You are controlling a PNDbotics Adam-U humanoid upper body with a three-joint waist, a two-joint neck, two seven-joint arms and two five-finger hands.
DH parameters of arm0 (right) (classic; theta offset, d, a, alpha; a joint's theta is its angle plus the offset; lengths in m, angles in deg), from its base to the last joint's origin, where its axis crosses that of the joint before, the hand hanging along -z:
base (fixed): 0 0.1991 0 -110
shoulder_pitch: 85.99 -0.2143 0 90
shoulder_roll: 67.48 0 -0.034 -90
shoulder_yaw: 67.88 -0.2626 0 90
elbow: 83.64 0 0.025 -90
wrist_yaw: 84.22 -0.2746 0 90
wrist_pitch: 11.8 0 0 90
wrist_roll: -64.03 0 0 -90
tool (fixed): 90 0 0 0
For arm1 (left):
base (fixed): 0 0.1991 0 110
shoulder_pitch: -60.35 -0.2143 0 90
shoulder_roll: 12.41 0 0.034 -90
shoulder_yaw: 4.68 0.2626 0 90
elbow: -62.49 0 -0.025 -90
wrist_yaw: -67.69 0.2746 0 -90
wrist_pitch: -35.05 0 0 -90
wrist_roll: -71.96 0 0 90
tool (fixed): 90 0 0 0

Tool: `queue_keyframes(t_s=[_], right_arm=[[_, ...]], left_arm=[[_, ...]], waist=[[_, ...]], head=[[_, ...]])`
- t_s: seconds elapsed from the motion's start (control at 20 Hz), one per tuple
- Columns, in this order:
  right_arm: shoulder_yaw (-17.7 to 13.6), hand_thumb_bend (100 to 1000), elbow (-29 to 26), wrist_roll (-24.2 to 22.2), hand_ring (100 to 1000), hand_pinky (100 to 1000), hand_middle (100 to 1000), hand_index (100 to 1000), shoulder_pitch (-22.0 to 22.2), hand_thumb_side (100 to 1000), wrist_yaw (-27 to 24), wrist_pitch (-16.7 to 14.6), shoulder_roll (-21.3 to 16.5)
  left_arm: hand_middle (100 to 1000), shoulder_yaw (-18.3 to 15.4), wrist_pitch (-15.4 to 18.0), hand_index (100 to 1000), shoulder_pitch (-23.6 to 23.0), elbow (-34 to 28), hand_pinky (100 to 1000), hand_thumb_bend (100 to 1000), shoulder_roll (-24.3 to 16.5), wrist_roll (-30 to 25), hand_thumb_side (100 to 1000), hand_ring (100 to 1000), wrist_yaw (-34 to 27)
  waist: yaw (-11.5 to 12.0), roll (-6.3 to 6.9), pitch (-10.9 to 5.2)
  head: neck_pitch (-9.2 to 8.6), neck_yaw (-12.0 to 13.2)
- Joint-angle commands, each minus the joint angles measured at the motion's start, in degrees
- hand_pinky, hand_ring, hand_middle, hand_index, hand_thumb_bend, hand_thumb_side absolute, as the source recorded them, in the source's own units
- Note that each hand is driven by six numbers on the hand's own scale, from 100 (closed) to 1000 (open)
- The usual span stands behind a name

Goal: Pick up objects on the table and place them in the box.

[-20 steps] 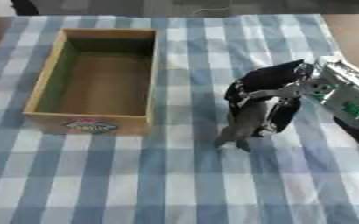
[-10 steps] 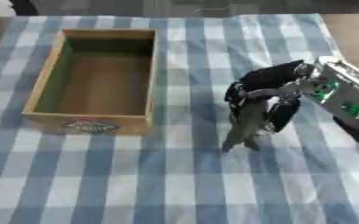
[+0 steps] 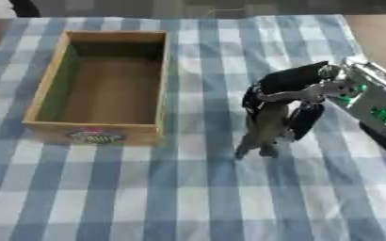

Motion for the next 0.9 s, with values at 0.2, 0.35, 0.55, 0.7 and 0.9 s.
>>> queue_keyframes(t_s=[0.2,0.35,0.55,0.7,0.9], right_arm=[[-1.9,100,-1.9,-11.2,850,815,436,469,-1.4,100,-0.9,-10.2,-1.2],[-2.7,100,-2.8,-11.2,854,822,431,459,-2.7,100,-0.5,-9.9,-1.3],[-3.6,100,-3.5,-11.2,857,825,427,452,-4.6,100,-0.2,-9.1,-0.9],[-3.7,100,-3.6,-11.2,857,825,427,452,-5.1,100,-0.1,-8.8,-0.8],[-3.7,100,-3.6,-11.2,857,825,427,452,-5.2,100,-0.1,-8.7,-0.8]], left_arm=[[784,-0.3,0.1,787,0.6,-1.1,828,100,-1.2,-0.1,621,837,0.1],[784,-0.3,0.1,788,0.6,-1.1,828,100,-1.2,-0.1,621,837,0.1],[784,-0.3,0.1,788,0.6,-1.1,828,100,-1.3,-0.1,621,837,0.2],[784,-0.3,0.1,788,0.6,-1.1,828,100,-1.4,-0.1,621,837,0.2],[784,-0.3,0.1,788,0.6,-1.1,828,100,-1.4,-0.1,621,837,0.2]], waist=[[-0.1,0.01,-1.17],[-0.1,-0.06,-1.40],[-0.2,-0.19,-1.63],[-0.2,-0.21,-1.67],[-0.2,-0.22,-1.68]], head=[[-0.61,0.0],[-0.58,0.0],[-0.54,0.1],[-0.55,0.1],[-0.55,0.1]])
